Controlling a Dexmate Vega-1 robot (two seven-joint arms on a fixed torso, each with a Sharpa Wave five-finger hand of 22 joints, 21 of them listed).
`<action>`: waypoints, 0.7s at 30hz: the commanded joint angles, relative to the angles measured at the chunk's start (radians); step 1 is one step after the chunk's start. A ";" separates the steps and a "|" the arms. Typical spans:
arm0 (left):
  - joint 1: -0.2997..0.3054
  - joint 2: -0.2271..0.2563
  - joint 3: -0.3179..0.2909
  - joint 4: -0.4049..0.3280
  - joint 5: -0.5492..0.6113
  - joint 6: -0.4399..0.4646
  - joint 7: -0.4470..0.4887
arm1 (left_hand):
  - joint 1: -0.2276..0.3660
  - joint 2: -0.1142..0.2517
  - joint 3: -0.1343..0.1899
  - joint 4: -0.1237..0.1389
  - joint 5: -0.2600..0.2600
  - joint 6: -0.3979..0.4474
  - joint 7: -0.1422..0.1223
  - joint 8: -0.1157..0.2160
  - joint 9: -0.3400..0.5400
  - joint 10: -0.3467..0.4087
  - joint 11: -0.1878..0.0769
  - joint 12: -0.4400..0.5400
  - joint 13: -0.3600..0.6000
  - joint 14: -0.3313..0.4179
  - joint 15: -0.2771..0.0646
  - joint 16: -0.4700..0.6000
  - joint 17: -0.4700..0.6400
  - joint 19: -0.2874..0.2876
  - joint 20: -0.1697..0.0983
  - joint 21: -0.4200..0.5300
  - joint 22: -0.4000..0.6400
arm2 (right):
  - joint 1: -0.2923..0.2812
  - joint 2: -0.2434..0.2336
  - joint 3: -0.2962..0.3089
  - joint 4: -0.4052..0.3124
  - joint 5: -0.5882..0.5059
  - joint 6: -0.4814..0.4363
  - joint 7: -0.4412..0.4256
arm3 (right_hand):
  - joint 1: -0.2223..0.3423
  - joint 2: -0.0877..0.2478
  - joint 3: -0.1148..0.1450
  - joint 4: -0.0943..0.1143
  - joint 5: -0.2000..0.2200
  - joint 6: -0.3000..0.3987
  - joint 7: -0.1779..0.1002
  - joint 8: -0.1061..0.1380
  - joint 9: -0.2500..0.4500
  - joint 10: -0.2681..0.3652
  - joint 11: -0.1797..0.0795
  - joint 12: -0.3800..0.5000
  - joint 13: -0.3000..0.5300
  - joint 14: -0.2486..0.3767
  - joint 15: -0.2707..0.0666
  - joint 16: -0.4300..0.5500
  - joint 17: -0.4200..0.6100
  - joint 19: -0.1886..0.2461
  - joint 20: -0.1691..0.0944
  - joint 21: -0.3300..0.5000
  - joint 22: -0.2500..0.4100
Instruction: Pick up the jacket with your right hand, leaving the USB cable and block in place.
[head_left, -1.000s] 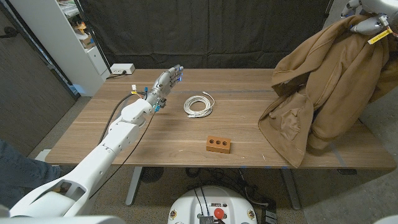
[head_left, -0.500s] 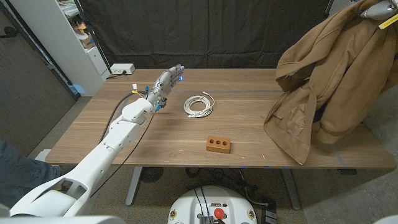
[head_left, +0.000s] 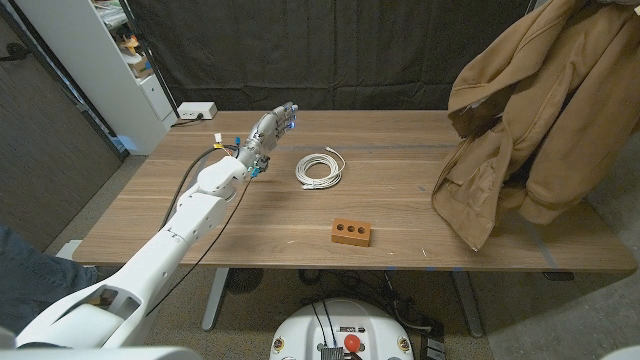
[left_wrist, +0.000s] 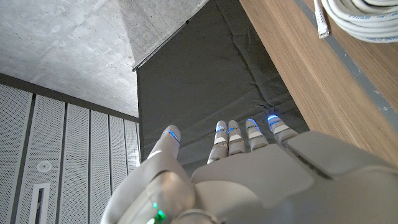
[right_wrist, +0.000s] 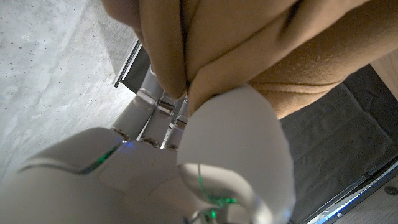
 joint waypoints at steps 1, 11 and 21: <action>-0.012 -0.011 0.008 0.023 0.002 -0.005 -0.010 | 0.005 0.006 0.008 0.002 -0.003 0.004 0.004 0.001 0.004 0.001 0.001 0.002 0.004 -0.003 0.009 -0.001 0.003 0.001 0.008 0.004 0.004 | 0.059 -0.029 -0.011 -0.005 0.018 -0.020 0.005 | 0.112 0.121 0.006 -0.001 0.003 -0.003 -0.002 0.001 0.005 0.007 -0.001 -0.003 0.003 0.046 -0.130 0.003 0.002 -0.007 -0.078 0.009 0.000; -0.019 -0.014 0.006 0.036 0.000 -0.012 -0.014 | 0.006 0.006 0.009 0.002 -0.003 0.004 0.005 0.001 0.004 0.001 0.000 0.002 0.004 -0.003 0.008 -0.001 0.003 0.000 0.009 0.004 0.004 | 0.126 -0.079 -0.041 -0.006 0.039 -0.073 0.016 | 0.112 0.122 0.007 -0.003 0.004 -0.005 -0.004 0.002 0.007 0.010 0.001 -0.008 0.008 0.046 -0.129 0.003 0.004 -0.012 -0.078 0.019 -0.007; -0.020 -0.014 0.003 0.043 -0.004 -0.017 -0.017 | 0.007 0.007 0.010 0.001 -0.003 0.003 0.005 0.001 0.004 0.002 0.002 0.002 0.004 -0.004 0.009 -0.002 0.003 0.000 0.009 0.004 0.004 | 0.183 -0.106 -0.047 0.001 0.103 -0.115 0.008 | 0.111 0.123 0.008 -0.002 0.004 -0.005 -0.005 0.001 0.007 0.011 -0.001 -0.012 0.017 0.044 -0.130 0.003 0.009 -0.009 -0.077 0.034 -0.012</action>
